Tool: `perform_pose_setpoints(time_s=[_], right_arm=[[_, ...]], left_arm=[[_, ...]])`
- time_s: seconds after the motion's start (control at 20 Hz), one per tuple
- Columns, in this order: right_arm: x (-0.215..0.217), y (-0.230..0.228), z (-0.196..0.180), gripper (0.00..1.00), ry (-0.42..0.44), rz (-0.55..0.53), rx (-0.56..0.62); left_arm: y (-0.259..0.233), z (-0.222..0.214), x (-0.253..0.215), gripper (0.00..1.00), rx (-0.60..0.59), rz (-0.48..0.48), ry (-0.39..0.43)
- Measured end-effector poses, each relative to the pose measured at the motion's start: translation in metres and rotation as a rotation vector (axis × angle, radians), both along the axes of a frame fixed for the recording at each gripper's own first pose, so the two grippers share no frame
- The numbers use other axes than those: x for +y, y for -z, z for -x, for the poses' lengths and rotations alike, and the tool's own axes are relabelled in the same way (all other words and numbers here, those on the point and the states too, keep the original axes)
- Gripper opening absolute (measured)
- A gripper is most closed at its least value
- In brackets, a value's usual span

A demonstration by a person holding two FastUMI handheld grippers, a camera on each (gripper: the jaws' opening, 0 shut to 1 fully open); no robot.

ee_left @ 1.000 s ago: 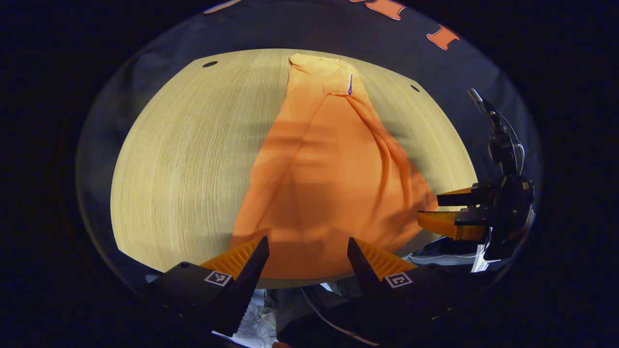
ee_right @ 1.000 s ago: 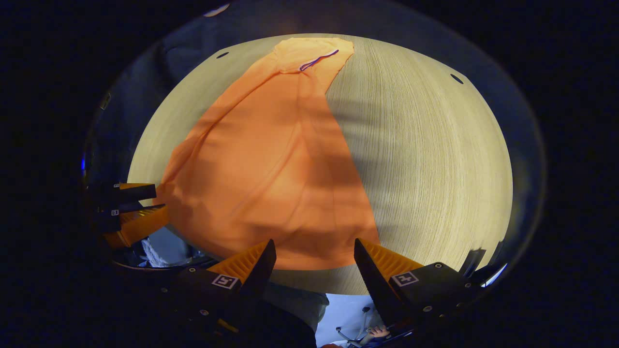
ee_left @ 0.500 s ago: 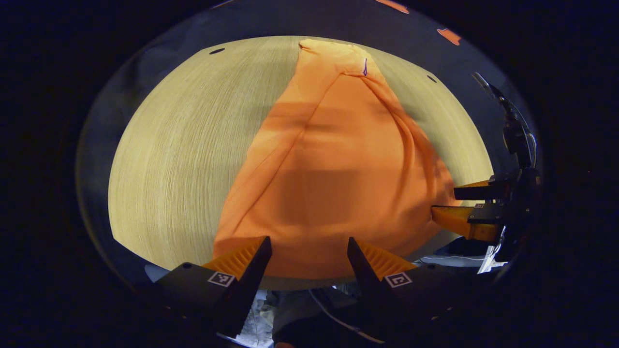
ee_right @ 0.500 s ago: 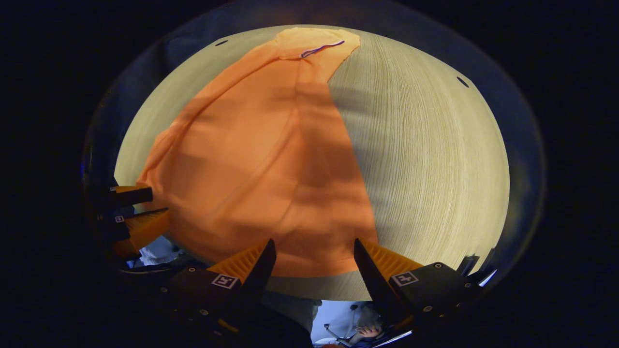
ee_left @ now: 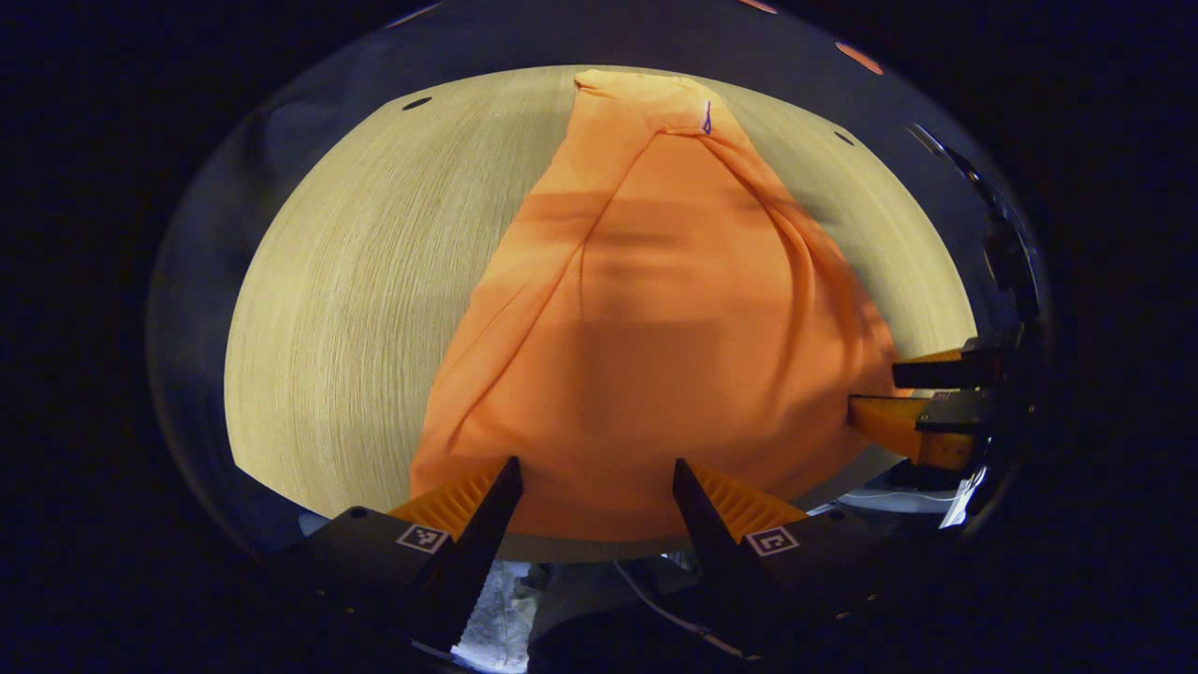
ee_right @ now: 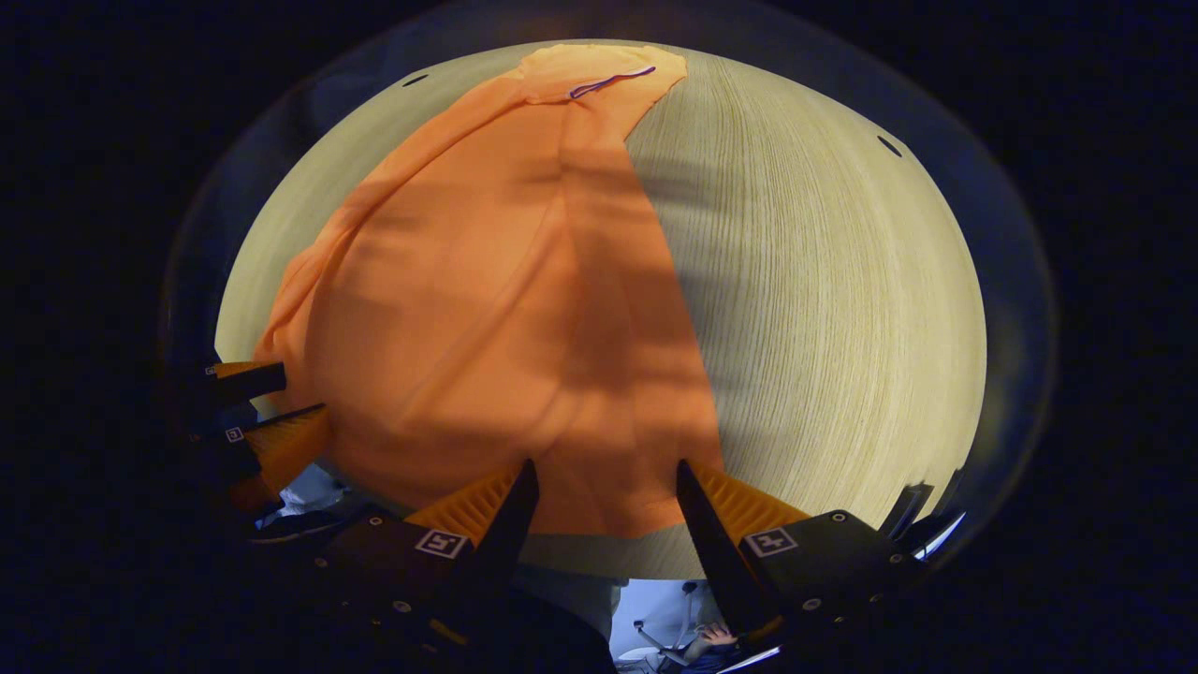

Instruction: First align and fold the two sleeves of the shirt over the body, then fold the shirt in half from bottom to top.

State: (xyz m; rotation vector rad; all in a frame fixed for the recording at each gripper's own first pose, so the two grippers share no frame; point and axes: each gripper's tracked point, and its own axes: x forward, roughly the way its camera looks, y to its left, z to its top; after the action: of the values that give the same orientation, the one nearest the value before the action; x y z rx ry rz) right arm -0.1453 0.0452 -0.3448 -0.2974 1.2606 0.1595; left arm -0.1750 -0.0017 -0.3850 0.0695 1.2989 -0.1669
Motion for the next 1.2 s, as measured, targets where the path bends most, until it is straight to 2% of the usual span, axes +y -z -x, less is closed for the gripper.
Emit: perform_pose_setpoints(time_s=[0.05, 0.15, 0.2, 0.25, 0.3, 0.35, 0.4, 0.45, 0.5, 0.6, 0.7, 0.9, 1.1, 1.2], right_arm=[[0.000, 0.001, 0.000, 0.84, -0.003, 0.000, 0.000], [0.000, 0.000, 0.005, 0.80, -0.004, 0.000, -0.003], [-0.001, -0.001, 0.006, 0.62, 0.007, -0.003, -0.006], [-0.002, -0.001, 0.006, 0.58, 0.011, -0.003, -0.007], [-0.003, -0.002, 0.006, 0.46, 0.017, -0.001, -0.005], [-0.006, 0.000, 0.004, 0.33, 0.040, -0.007, -0.012], [-0.003, -0.002, 0.007, 0.11, 0.051, -0.027, -0.007], [-0.002, 0.000, 0.006, 0.06, 0.053, -0.046, -0.002], [0.000, -0.001, 0.006, 0.06, 0.075, -0.070, -0.006], [0.005, 0.001, 0.010, 0.06, 0.087, -0.119, -0.002], [0.007, 0.001, 0.011, 0.06, 0.089, -0.135, -0.006], [0.009, 0.000, 0.014, 0.06, 0.109, -0.177, -0.016], [0.009, 0.001, 0.019, 0.06, 0.111, -0.190, -0.009], [0.009, 0.000, 0.019, 0.06, 0.103, -0.186, -0.016]], left_arm=[[0.001, 0.001, 0.002, 0.99, -0.002, 0.003, -0.010], [0.002, 0.002, 0.004, 0.95, -0.010, -0.005, 0.005], [0.001, 0.002, 0.005, 0.89, -0.011, -0.012, 0.019], [0.001, 0.005, 0.005, 0.86, -0.010, -0.005, 0.037], [-0.005, 0.004, 0.006, 0.79, -0.008, 0.000, 0.042], [0.002, 0.003, 0.011, 0.70, -0.010, -0.007, 0.007], [0.000, 0.004, 0.016, 0.39, -0.005, -0.003, -0.063], [-0.016, 0.008, 0.009, 0.08, -0.001, 0.046, -0.095], [0.007, -0.001, -0.009, 0.01, 0.023, 0.142, -0.090], [0.003, -0.005, -0.018, 0.01, 0.038, 0.185, -0.068], [0.004, -0.005, -0.016, 0.01, 0.042, 0.183, -0.045], [-0.002, -0.003, -0.015, 0.01, 0.036, 0.214, -0.056], [-0.008, 0.015, -0.006, 0.01, 0.108, 0.165, -0.052], [-0.007, 0.016, -0.002, 0.01, 0.096, 0.133, -0.062]])
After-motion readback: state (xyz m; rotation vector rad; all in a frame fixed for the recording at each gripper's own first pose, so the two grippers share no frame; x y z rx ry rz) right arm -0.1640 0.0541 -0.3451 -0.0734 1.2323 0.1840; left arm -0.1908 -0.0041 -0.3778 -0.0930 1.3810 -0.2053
